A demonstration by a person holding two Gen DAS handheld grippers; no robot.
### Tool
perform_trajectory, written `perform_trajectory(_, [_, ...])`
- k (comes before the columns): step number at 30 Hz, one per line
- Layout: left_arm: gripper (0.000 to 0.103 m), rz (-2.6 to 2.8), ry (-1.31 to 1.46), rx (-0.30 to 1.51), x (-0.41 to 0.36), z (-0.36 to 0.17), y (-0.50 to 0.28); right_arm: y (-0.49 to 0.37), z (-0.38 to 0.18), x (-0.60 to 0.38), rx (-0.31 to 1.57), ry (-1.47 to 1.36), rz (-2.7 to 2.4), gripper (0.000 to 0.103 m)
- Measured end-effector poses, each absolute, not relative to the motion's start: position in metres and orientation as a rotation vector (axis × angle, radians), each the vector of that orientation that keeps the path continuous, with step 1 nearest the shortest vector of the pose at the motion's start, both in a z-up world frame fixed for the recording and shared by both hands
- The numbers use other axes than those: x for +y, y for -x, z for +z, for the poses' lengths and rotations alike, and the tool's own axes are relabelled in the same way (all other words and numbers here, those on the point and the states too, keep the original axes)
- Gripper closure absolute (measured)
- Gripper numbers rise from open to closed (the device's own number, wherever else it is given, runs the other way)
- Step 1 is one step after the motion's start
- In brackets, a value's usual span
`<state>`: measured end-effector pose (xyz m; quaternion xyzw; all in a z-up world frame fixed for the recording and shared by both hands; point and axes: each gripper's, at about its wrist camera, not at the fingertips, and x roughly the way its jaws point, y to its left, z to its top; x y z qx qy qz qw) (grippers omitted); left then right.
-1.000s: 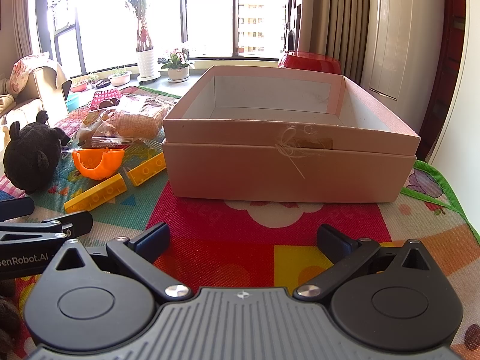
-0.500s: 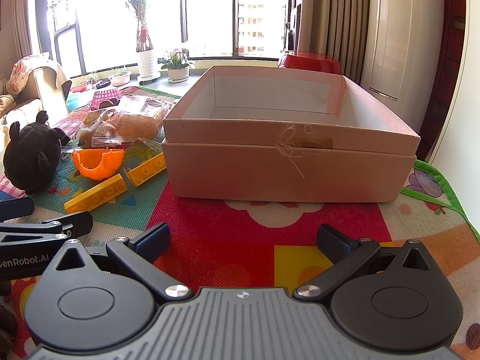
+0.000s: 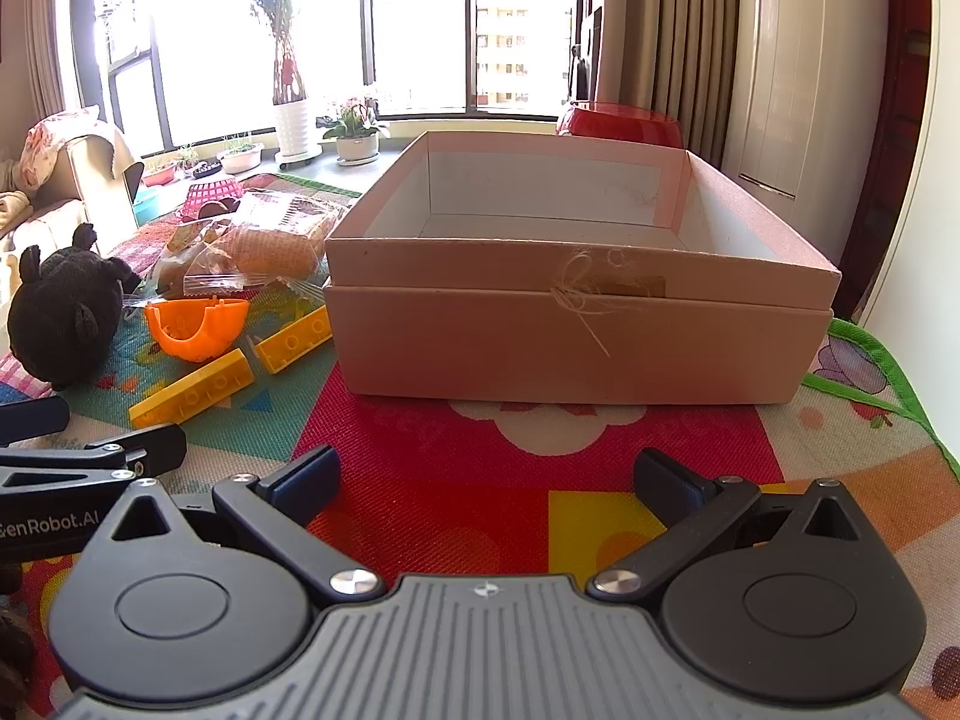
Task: Organize objects
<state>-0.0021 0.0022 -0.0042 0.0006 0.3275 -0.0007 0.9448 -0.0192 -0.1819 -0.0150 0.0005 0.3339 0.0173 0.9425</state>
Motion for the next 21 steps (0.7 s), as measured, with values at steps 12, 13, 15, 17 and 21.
perform_trajectory(12, [0.010,-0.032,0.053,0.569,0.025,0.025,0.022,0.008,-0.007,-0.187,0.788,0.024,0.115,0.000])
perform_trajectory(13, [0.010,-0.012,0.060,0.546,0.033,0.032,0.024,0.008,-0.007,-0.187,0.787,0.026,0.113,0.000])
perform_trajectory(15, [0.010,0.040,0.086,0.536,0.052,0.042,0.018,0.008,-0.007,-0.186,0.786,0.027,0.106,0.000])
perform_trajectory(17, [0.010,0.091,0.108,0.555,0.069,0.045,0.002,0.007,-0.006,-0.185,0.796,0.029,0.100,0.000])
perform_trajectory(21, [0.011,0.065,0.177,0.658,0.089,0.038,-0.040,0.009,-0.006,-0.184,0.794,0.033,0.088,0.000])
